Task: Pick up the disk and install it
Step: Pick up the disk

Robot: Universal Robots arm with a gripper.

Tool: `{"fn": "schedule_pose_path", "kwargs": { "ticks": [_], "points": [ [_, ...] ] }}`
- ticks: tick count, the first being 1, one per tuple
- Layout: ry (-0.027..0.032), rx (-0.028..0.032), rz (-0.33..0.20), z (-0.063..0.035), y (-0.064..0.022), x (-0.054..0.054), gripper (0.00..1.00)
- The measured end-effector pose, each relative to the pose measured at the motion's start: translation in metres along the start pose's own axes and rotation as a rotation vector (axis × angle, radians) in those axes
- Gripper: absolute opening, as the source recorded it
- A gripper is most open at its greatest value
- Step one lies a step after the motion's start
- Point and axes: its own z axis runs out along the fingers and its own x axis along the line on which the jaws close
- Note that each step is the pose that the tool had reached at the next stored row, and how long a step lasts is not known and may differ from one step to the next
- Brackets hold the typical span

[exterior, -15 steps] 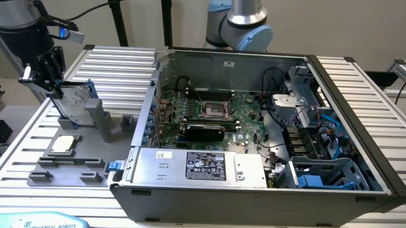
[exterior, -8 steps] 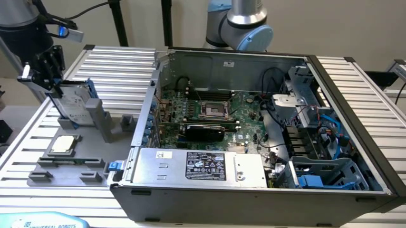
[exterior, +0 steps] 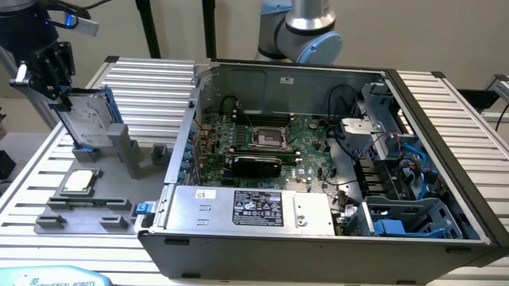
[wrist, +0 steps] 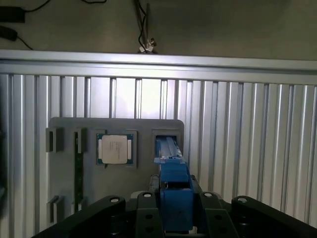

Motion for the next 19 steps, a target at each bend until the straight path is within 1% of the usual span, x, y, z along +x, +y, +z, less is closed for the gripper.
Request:
{"fn": "schedule_pose_path", "kwargs": {
  "ticks": [7, 12, 16, 19],
  "points": [
    [0.0001, -0.0001, 0.000, -0.0322, -0.0002, 0.000, 0.33],
    [0.0001, -0.0002, 0.000, -0.0547, -0.0023, 0.000, 0.33],
    [0.0000, 0.0000, 0.000, -0.0732, -0.0077, 0.000, 0.33],
    [0.0001, 0.0000, 0.000, -0.0868, -0.0161, 0.000, 0.33]
  ]
}}
